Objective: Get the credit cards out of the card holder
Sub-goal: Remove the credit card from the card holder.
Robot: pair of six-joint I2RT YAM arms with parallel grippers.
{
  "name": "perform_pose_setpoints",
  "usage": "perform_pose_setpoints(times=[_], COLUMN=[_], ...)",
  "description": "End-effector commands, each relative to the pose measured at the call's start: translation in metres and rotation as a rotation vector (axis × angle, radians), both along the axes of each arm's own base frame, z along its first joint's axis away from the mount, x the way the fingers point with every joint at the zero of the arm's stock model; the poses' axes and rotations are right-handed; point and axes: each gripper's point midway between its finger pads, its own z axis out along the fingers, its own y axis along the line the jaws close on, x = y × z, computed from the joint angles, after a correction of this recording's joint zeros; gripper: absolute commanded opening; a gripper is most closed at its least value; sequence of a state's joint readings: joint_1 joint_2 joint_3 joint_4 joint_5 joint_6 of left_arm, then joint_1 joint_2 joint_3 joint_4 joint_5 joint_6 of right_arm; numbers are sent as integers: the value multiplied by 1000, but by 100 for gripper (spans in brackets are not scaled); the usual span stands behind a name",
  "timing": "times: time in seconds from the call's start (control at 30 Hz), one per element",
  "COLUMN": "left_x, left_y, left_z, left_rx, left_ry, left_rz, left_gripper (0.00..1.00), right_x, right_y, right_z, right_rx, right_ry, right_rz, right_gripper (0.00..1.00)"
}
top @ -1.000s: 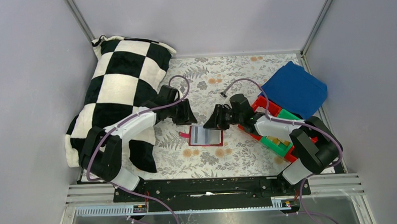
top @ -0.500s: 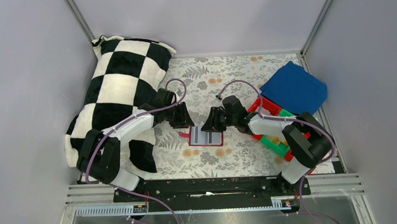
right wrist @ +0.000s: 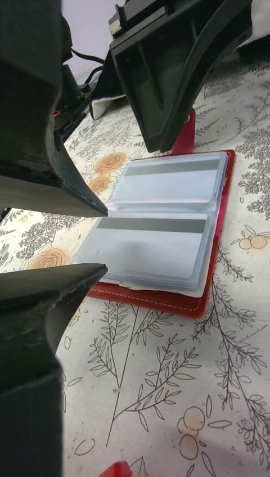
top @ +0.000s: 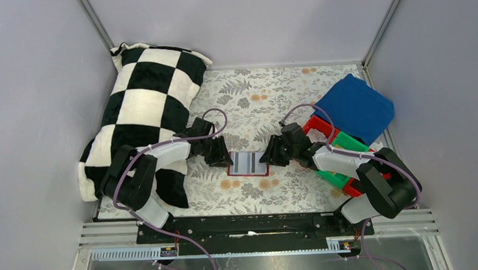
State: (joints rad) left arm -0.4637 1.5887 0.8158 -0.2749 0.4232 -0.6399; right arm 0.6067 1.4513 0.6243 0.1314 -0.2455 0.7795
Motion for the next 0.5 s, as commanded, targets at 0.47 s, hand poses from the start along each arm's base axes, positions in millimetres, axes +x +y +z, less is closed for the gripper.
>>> perform_pose_setpoints(times=[0.47], left_x=[-2], left_y=[-12], left_z=[-13], left_rx=[-41], left_ry=[6], left_rz=[-26], left_gripper=[38], right_x=[6], right_y=[14], right_z=[-6], right_rx=[36], right_ry=[8], right_rz=[45], right_gripper=[41])
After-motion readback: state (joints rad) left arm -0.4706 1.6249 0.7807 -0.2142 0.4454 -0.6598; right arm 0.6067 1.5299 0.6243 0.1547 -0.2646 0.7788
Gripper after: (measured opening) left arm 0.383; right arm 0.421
